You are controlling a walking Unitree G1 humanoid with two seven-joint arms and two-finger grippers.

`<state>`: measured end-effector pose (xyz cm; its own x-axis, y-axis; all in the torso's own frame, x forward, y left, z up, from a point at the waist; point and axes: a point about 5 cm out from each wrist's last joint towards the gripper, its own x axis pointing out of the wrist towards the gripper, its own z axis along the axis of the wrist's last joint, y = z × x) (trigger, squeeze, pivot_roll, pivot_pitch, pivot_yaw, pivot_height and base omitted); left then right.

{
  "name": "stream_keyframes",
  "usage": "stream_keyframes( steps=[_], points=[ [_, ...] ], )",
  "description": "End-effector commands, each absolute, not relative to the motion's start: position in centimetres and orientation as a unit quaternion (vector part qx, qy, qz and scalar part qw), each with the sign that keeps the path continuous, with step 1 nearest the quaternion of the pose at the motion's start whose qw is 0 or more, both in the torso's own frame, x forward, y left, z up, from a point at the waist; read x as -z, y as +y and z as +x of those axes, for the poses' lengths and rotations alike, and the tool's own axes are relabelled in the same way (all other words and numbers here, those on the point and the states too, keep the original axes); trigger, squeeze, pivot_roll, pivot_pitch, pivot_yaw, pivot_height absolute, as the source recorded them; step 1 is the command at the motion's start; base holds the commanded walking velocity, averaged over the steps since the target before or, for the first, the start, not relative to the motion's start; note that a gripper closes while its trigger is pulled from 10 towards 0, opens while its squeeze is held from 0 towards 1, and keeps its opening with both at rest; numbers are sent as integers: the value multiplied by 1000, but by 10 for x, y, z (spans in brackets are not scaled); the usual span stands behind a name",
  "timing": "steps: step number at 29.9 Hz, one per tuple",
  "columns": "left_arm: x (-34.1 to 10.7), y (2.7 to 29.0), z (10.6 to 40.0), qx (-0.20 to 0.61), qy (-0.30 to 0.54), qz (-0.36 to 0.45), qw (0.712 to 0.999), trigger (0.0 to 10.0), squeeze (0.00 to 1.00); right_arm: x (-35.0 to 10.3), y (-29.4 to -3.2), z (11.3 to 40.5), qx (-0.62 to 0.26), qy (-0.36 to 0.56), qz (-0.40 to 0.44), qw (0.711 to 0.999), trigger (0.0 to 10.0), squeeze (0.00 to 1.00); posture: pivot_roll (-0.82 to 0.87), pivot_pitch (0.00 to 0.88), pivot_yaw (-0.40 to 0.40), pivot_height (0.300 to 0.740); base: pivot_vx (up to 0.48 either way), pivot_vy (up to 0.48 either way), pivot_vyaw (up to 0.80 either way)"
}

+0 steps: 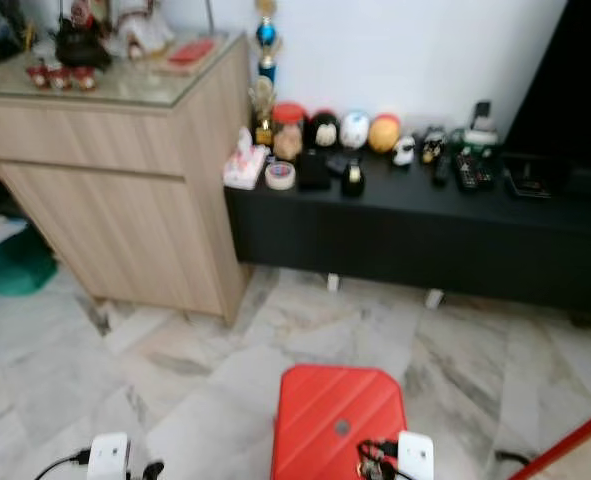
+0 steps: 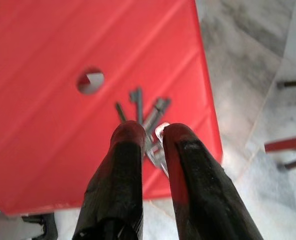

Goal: Hang keys on a hook

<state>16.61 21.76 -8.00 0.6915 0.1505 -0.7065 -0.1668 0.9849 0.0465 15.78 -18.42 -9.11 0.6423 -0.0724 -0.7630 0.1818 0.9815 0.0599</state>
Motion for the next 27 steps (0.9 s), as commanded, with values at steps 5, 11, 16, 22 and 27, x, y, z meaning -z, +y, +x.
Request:
stream_keyframes(
  steps=[5, 11, 16, 22, 27],
  points=[
    [81, 219, 164, -86, 392, -10, 916, 10000, 0, 83, -184, 167, 62, 369, 66, 925, 10000, 0, 12, 25, -27, 740, 0, 0, 0],
    [83, 219, 160, -85, 397, -8, 914, 10000, 0, 83, -185, 167, 43, 362, 46, 930, 10000, 0, 26, 0, -36, 740, 0, 0, 0],
    [85, 220, 156, -86, 401, -7, 912, 10000, 0, 83, -185, 164, 37, 359, 38, 932, 10000, 0, 24, 0, -33, 740, 0, 0, 0],
    [84, 223, 156, -86, 400, -3, 913, 10000, 0, 83, -186, 164, 41, 358, 37, 932, 10000, 0, 16, 0, -30, 740, 0, 0, 0],
    [84, 223, 155, -91, 401, -6, 912, 10000, 0, 84, -186, 162, 46, 366, 40, 929, 10000, 0, 16, 0, -38, 736, 0, 0, 0]
  ],
)
